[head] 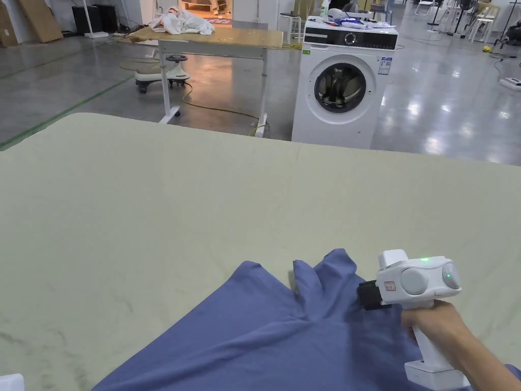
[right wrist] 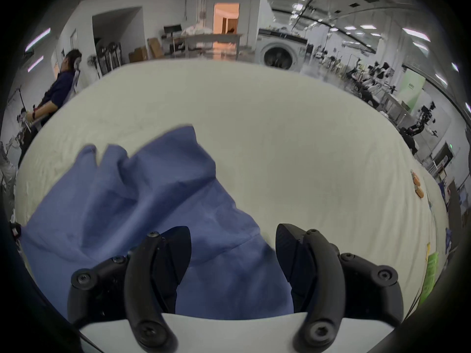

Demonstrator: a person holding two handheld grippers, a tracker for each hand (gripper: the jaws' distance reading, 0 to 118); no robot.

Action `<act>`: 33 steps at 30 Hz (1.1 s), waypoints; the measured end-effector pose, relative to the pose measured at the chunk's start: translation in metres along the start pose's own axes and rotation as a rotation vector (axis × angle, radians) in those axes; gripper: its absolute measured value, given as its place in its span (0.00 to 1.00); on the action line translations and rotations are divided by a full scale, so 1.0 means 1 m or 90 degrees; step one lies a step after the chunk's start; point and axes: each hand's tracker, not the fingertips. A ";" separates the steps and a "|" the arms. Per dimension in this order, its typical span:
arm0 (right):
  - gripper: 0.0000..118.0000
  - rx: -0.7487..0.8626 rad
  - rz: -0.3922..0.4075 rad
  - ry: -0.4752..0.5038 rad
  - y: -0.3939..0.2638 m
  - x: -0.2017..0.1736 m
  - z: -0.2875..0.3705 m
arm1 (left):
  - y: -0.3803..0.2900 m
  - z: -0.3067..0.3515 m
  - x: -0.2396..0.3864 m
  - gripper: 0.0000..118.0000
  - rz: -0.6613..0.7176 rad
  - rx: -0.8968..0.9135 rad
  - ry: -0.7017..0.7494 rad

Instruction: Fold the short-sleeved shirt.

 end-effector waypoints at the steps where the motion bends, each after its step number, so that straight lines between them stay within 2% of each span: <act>1: 0.61 0.005 0.000 0.002 0.000 0.000 -0.004 | -0.001 0.000 0.000 0.01 -0.001 0.002 -0.001; 3: 0.52 -0.005 -0.017 0.036 0.000 0.000 -0.008 | -0.002 0.001 -0.001 0.01 -0.006 0.004 -0.001; 4: 0.49 0.000 -0.024 0.028 0.001 0.000 -0.007 | -0.003 0.001 0.000 0.01 -0.006 0.004 -0.002; 5: 0.41 0.004 -0.032 0.026 0.002 0.001 -0.006 | -0.004 0.001 -0.001 0.01 -0.006 0.004 -0.002; 6: 0.29 0.010 -0.032 0.028 0.002 0.000 -0.004 | -0.005 0.001 -0.002 0.01 -0.004 0.005 -0.002; 7: 0.06 0.018 -0.029 0.025 0.002 0.000 -0.004 | -0.006 0.001 -0.002 0.01 -0.003 0.005 -0.003; 8: 0.03 0.026 -0.026 0.029 0.001 -0.001 -0.002 | -0.006 0.001 -0.002 0.01 -0.003 0.005 -0.003; 13: 0.02 0.072 -0.023 -0.003 -0.003 -0.006 0.023 | -0.005 0.003 0.000 0.01 -0.004 0.016 -0.002; 20: 0.02 0.202 -0.014 -0.038 -0.006 0.004 0.103 | 0.006 0.013 0.007 0.01 -0.030 0.051 -0.010; 23: 0.03 0.242 -0.025 -0.059 -0.010 0.015 0.139 | 0.016 0.021 0.009 0.01 -0.019 0.083 -0.025; 26: 0.03 0.293 -0.046 -0.082 -0.011 0.029 0.181 | 0.040 0.030 0.018 0.01 -0.016 0.123 -0.054; 33: 0.03 0.381 -0.098 -0.157 -0.006 0.060 0.269 | 0.138 0.065 0.082 0.01 -0.099 0.226 -0.085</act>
